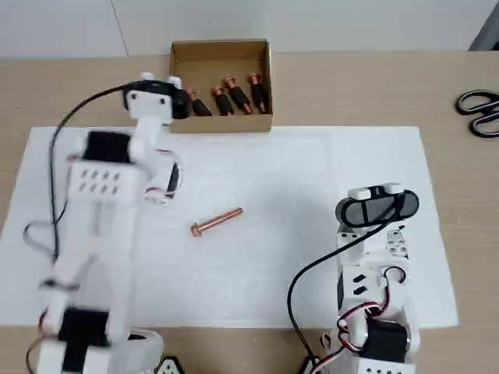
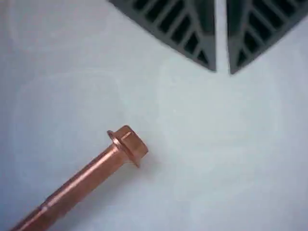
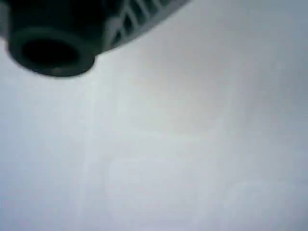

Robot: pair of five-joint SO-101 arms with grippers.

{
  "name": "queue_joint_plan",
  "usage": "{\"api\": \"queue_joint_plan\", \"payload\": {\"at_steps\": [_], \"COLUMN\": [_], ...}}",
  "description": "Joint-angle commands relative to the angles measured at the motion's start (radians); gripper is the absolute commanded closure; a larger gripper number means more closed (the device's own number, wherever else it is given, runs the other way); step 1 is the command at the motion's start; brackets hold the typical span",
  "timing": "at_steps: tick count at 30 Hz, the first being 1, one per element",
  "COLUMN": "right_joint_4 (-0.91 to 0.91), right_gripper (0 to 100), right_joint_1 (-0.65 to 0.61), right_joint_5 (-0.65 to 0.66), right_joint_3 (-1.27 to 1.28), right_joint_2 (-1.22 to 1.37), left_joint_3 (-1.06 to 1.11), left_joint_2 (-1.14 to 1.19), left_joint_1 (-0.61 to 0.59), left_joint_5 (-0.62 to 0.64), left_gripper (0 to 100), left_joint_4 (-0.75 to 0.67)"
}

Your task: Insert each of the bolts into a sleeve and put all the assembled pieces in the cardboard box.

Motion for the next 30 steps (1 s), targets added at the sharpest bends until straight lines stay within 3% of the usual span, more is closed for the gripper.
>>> {"api": "queue_joint_plan", "payload": {"at_steps": [1, 4, 12, 15, 20, 30], "right_joint_4": [-0.030, -0.024, -0.022, -0.022, -0.024, -0.025], "right_gripper": [99.4, 99.4, 99.4, 99.4, 99.4, 99.4], "right_joint_1": [0.013, 0.013, 0.015, 0.015, 0.013, 0.012], "right_joint_5": [-0.009, -0.009, -0.009, -0.009, -0.009, -0.009], "right_joint_3": [-0.006, -0.006, -0.005, -0.005, 0.035, 0.038], "right_joint_2": [-0.019, -0.019, -0.019, -0.019, -0.019, -0.019], "left_joint_3": [-0.067, -0.064, -0.087, -0.085, -0.088, -0.088], "left_joint_2": [0.100, 0.147, 0.158, 0.167, 0.241, 0.336], "left_joint_1": [0.057, 0.121, 0.213, 0.206, 0.207, 0.187], "left_joint_5": [-0.124, -0.358, -0.543, -0.612, -0.651, -0.647], "left_gripper": [99, 99, 99, 93, 81, 81], "left_joint_4": [0.023, 0.021, 0.021, 0.018, 0.002, -0.120]}}
